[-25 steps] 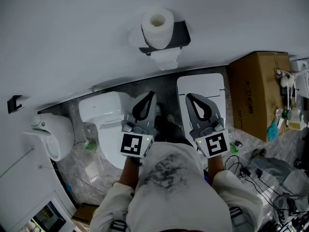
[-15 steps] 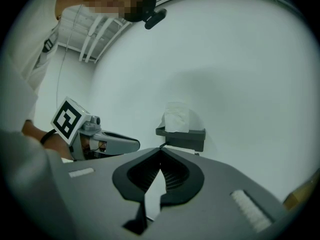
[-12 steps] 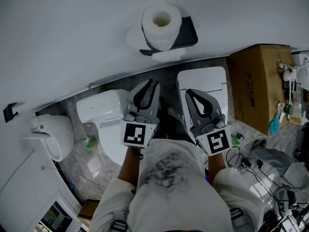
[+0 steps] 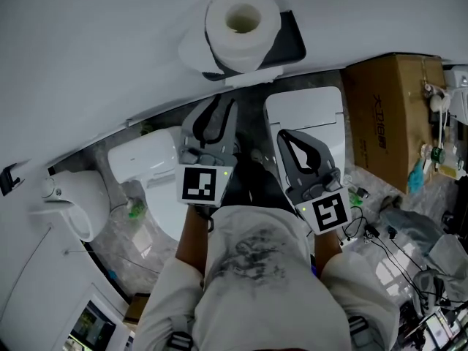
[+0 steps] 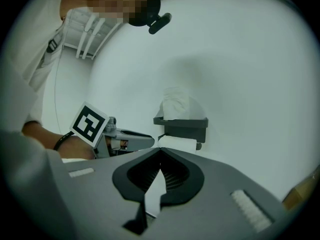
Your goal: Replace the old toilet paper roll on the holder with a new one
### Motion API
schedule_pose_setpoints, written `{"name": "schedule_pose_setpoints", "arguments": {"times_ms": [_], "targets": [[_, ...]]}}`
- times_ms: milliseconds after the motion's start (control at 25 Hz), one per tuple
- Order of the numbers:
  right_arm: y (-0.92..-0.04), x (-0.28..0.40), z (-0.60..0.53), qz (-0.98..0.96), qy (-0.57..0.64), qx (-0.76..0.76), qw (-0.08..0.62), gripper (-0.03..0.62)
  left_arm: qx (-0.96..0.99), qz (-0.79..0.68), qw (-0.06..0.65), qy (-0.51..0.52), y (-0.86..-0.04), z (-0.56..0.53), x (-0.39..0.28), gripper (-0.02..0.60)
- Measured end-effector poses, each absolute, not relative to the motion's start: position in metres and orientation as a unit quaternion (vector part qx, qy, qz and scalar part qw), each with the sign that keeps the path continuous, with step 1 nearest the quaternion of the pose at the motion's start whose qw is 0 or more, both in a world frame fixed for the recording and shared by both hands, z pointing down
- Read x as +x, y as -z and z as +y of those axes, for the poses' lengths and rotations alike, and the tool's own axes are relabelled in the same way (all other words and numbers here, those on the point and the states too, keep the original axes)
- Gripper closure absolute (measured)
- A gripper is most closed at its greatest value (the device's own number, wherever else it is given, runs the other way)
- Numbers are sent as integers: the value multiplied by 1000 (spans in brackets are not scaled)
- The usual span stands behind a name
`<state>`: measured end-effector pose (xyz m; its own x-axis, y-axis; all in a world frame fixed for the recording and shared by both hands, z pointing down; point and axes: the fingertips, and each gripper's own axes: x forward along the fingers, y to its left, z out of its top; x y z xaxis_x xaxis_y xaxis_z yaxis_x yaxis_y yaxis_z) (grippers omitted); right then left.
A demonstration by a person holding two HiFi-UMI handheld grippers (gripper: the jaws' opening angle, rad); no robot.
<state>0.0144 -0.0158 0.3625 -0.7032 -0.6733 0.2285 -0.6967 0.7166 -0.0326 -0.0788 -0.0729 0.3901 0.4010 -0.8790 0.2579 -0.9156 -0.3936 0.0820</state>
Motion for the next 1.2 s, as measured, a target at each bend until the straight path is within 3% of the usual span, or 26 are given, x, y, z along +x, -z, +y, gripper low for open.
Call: {"name": "schedule_pose_setpoints", "arguments": {"times_ms": [920, 1200], "targets": [[-378, 14, -38, -922, -77, 369, 91, 592, 831, -538, 76, -118, -406, -104, -73, 460], [-380, 15, -39, -921, -78, 370, 92, 592, 831, -537, 75, -122, -407, -103, -72, 530]]}}
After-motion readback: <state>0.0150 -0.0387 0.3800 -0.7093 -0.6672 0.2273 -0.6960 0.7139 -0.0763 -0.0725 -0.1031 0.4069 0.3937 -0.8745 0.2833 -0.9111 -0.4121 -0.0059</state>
